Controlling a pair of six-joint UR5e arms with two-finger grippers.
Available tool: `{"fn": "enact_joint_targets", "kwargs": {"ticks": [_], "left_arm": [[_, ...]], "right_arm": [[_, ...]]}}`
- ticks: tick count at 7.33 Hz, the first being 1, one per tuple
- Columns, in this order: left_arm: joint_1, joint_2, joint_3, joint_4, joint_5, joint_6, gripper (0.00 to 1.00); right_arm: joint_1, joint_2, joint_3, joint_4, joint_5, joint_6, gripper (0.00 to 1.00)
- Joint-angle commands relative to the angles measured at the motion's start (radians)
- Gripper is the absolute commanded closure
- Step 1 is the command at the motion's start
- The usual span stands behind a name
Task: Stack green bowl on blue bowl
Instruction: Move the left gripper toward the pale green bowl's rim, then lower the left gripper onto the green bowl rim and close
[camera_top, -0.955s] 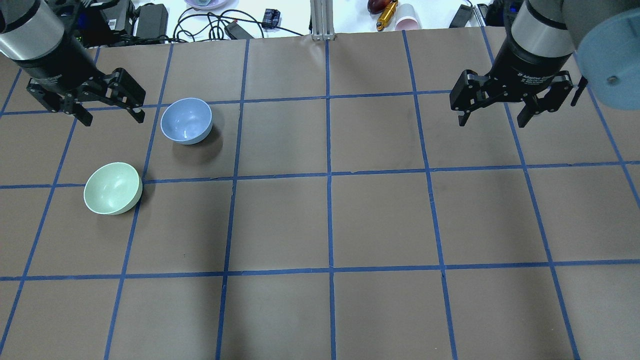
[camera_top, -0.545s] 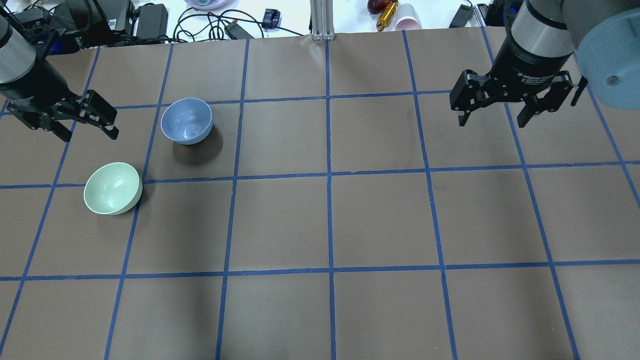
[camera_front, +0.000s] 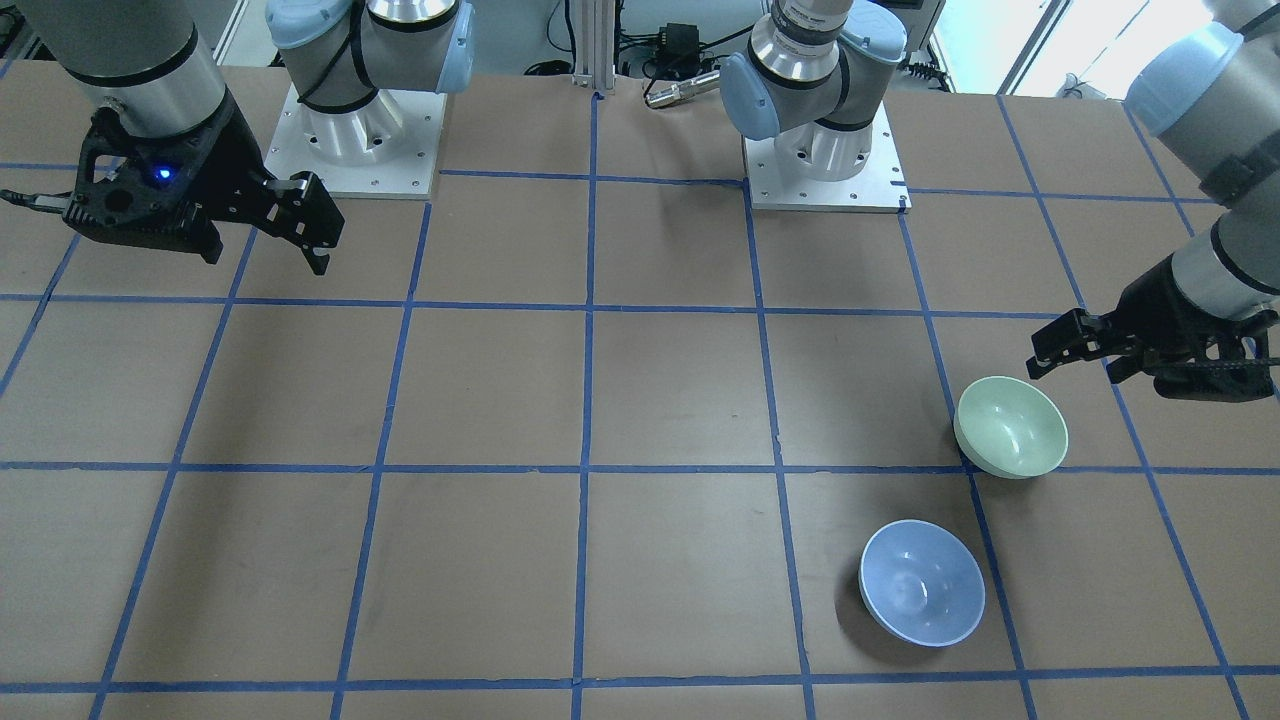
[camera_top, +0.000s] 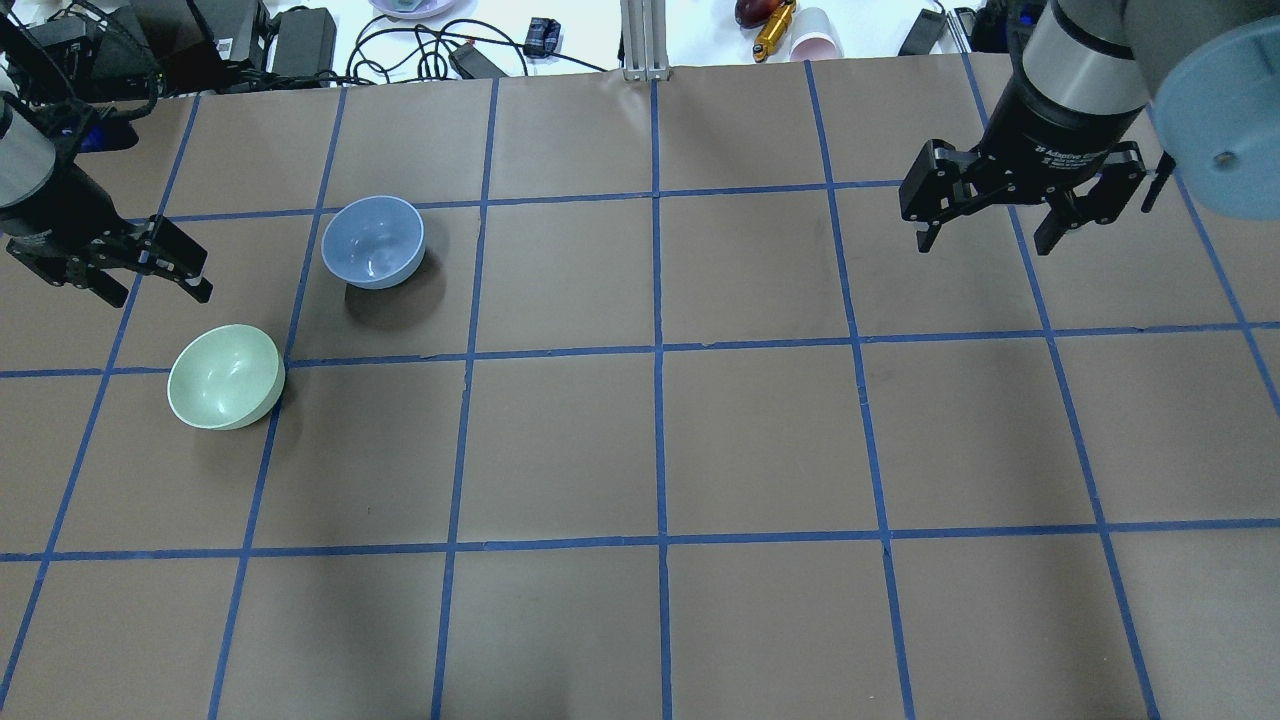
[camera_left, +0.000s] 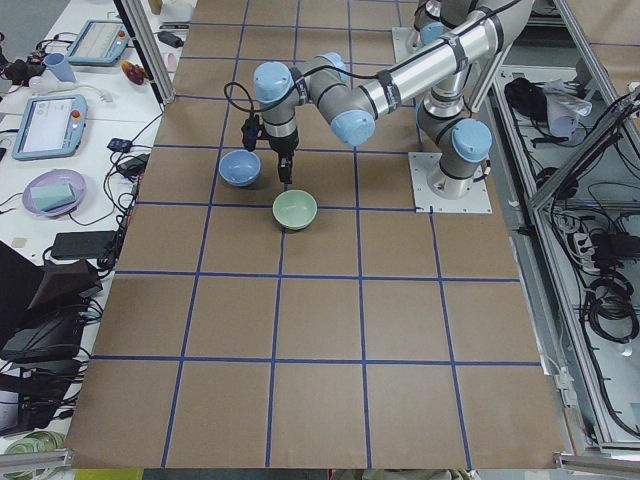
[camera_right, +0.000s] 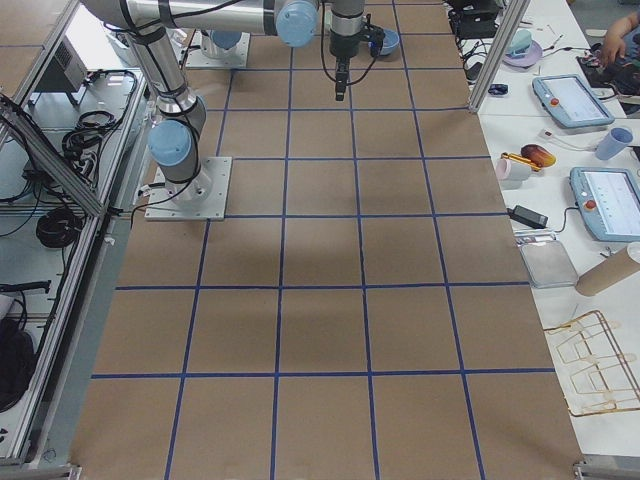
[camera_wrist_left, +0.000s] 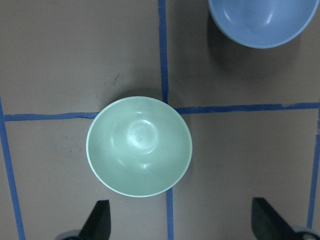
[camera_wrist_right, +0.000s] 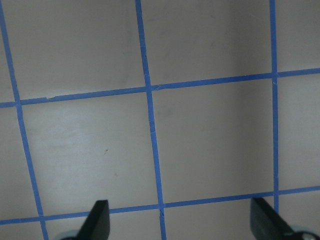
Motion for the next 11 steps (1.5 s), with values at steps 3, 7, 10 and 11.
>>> {"fn": "enact_joint_targets", "kwargs": {"ticks": [3,7,10,11], "left_arm": [[0.102,-0.120,-0.016,0.103,-0.053,0.116,0.00],[0.138,-0.187,-0.144,0.295,-0.061,0.118,0.00],[0.139,-0.215,-0.154,0.298,-0.062,0.120,0.00],[0.139,-0.227,-0.156,0.305,-0.062,0.121,0.00]], "right_arm": [[0.000,0.000,0.000,0.000,0.000,0.000,0.00],[0.000,0.000,0.000,0.000,0.000,0.000,0.00],[0.000,0.000,0.000,0.000,0.000,0.000,0.00],[0.000,0.000,0.000,0.000,0.000,0.000,0.00]]}}
